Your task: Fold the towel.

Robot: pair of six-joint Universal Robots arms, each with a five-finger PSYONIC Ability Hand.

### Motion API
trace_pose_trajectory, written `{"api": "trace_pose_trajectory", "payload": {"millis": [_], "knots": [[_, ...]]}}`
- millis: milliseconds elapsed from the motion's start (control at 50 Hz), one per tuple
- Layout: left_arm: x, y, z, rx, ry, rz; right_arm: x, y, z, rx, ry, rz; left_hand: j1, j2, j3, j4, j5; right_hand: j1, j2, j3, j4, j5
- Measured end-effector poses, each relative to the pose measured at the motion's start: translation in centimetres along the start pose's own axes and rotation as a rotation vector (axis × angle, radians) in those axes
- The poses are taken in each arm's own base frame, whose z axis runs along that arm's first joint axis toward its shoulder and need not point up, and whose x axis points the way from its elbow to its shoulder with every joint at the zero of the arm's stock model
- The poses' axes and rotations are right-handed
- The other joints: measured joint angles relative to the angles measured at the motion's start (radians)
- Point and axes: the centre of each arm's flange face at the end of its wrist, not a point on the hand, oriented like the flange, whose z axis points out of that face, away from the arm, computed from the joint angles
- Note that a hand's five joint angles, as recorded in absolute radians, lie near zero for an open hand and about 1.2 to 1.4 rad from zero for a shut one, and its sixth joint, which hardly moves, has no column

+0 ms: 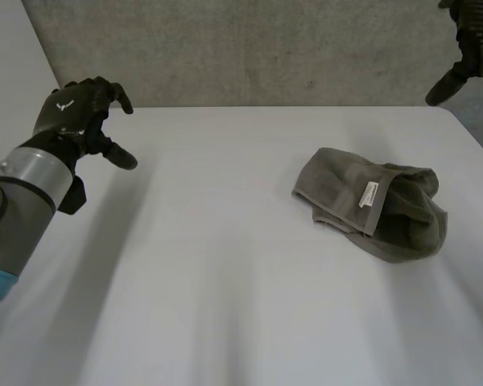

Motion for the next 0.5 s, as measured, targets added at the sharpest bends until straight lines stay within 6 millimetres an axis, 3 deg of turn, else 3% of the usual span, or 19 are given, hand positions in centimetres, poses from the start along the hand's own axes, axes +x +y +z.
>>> {"api": "trace_pose_trajectory", "payload": {"millis": [200, 500], "knots": [[0.5, -2.5, -0.2, -0.059, -0.017, -0.008, -0.4, -0.6, -1.3, -0.165, -0.072, -0.015, -0.017, -0.020, -0.025, -0.019, -0.015, 0.000, 0.000, 0.000, 0.000, 0.000], [1.3, -5.7, -0.7, 0.000, 0.003, -0.001, -0.1, -0.9, -1.5, -0.242, -0.081, -0.018, -0.017, -0.020, -0.025, -0.019, -0.015, 0.000, 0.000, 0.000, 0.000, 0.000]]}}
